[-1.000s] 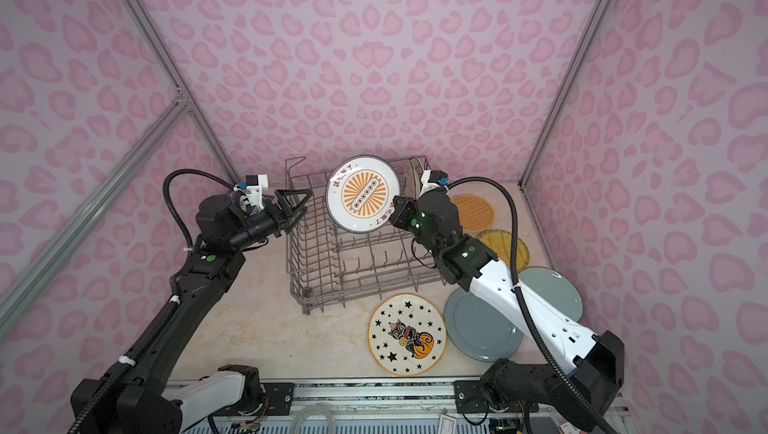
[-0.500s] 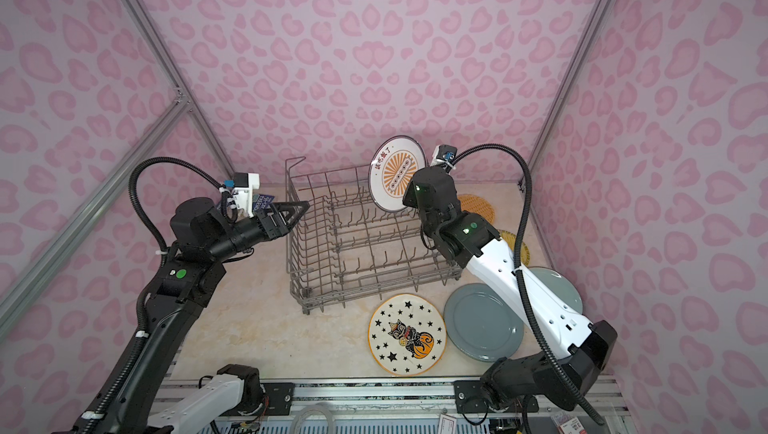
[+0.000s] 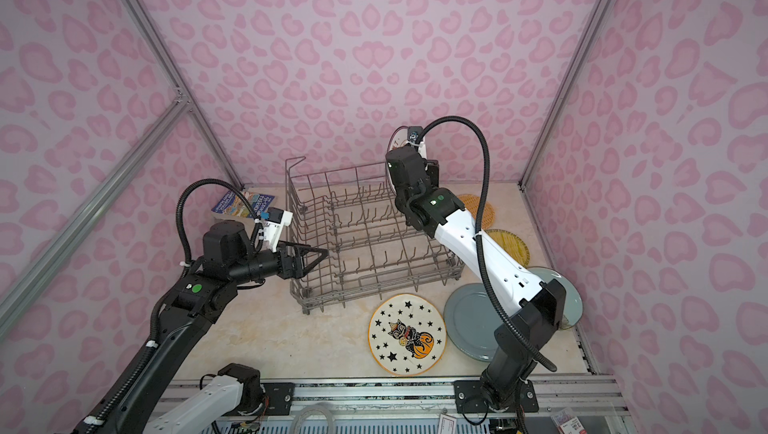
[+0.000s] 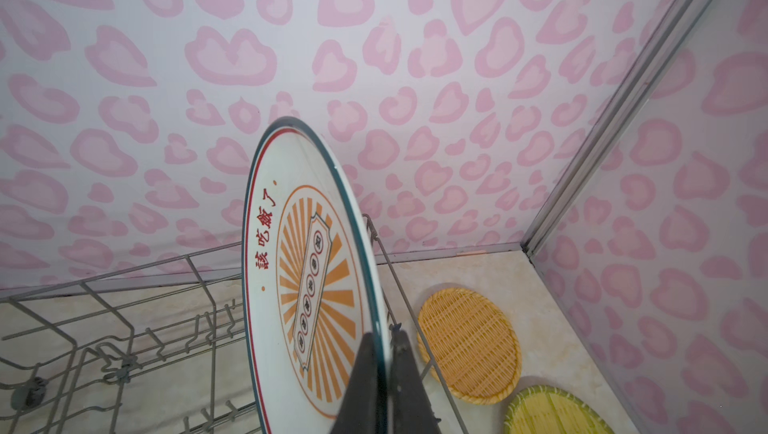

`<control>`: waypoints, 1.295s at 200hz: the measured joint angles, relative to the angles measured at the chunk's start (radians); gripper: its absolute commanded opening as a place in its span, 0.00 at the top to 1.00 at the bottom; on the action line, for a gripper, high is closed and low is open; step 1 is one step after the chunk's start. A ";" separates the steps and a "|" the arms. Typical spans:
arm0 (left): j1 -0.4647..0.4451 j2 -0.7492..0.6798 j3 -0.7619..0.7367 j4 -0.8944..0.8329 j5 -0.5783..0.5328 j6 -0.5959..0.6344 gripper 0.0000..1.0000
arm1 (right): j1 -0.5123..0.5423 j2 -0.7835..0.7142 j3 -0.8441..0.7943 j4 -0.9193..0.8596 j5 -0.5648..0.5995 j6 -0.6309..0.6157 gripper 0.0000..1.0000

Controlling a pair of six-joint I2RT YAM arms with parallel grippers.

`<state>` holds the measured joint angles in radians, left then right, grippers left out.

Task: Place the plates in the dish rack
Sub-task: 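Open the left gripper and draw it back while the right gripper carries the plate, then lower the sunburst plate into the far slots beside the other plates with the right gripper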

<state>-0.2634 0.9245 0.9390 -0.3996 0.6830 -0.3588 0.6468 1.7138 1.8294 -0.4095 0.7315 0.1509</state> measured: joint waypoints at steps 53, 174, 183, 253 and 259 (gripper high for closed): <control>-0.002 -0.010 -0.021 0.037 0.043 0.003 0.02 | -0.024 0.116 0.069 0.007 0.010 -0.156 1.00; -0.002 -0.051 -0.052 0.135 0.106 -0.015 0.02 | -0.045 0.254 0.078 0.089 0.009 -0.269 1.00; -0.002 -0.050 -0.052 0.135 0.106 -0.015 0.02 | -0.046 0.263 0.078 0.099 0.012 -0.272 1.00; 0.000 -0.044 -0.052 0.136 0.106 -0.015 0.02 | -0.034 0.302 0.078 0.187 0.080 -0.354 1.00; 0.000 -0.044 -0.052 0.136 0.106 -0.015 0.02 | -0.033 0.306 0.078 0.197 0.089 -0.362 1.00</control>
<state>-0.2638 0.8806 0.8867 -0.2638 0.7891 -0.3740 0.6136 2.0193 1.9072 -0.2123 0.8200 -0.2111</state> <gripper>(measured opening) 0.976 0.049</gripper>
